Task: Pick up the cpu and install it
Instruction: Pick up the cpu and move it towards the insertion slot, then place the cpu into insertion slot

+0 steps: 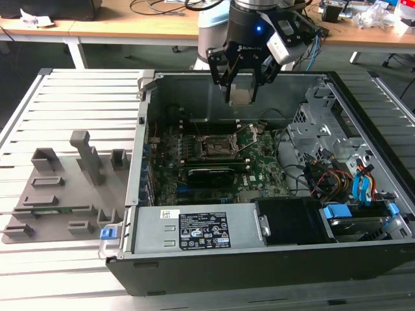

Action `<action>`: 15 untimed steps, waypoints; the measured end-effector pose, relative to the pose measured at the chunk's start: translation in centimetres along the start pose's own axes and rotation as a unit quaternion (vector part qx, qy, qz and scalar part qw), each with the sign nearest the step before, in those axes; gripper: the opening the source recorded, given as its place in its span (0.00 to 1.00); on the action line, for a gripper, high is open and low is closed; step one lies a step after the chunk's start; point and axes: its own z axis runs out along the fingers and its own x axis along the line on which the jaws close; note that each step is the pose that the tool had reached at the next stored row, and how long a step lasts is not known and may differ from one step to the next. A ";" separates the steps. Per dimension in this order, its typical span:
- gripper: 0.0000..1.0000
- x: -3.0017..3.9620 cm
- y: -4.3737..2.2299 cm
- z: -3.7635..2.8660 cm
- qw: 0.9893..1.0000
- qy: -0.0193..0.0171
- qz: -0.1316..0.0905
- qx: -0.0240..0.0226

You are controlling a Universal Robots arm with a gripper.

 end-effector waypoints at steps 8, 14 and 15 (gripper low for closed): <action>0.55 0.00 0.01 0.74 1.000 0.000 0.000 0.000; 0.55 0.00 0.01 0.75 1.000 0.000 0.000 0.000; 0.55 0.00 0.01 0.75 1.000 0.000 0.000 0.000</action>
